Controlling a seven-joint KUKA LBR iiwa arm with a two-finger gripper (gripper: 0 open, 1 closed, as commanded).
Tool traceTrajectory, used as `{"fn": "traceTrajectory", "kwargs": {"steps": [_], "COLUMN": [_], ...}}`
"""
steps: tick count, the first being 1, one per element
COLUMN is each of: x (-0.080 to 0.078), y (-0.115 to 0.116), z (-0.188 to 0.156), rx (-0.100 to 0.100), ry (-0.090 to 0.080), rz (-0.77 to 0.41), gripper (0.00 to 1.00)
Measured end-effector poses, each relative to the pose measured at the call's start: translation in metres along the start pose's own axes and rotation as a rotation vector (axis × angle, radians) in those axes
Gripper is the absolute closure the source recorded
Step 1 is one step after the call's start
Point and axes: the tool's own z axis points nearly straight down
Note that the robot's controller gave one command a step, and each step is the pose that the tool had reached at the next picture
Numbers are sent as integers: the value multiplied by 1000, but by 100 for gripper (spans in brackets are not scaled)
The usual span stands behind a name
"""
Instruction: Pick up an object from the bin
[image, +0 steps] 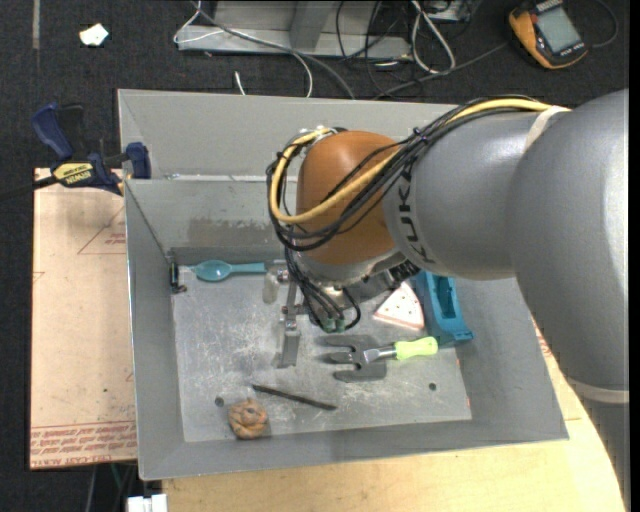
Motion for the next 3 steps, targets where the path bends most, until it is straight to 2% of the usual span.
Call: {"fn": "traceTrajectory", "kwargs": {"steps": [1,2,3], "x": [-1,51,57], "y": [-1,18,-8], "z": [-5,18,43], "rx": [-1,-1,-2], "ry": [-6,-5,-13], "rz": [3,-23,-113], "gripper": [0,0,0]}}
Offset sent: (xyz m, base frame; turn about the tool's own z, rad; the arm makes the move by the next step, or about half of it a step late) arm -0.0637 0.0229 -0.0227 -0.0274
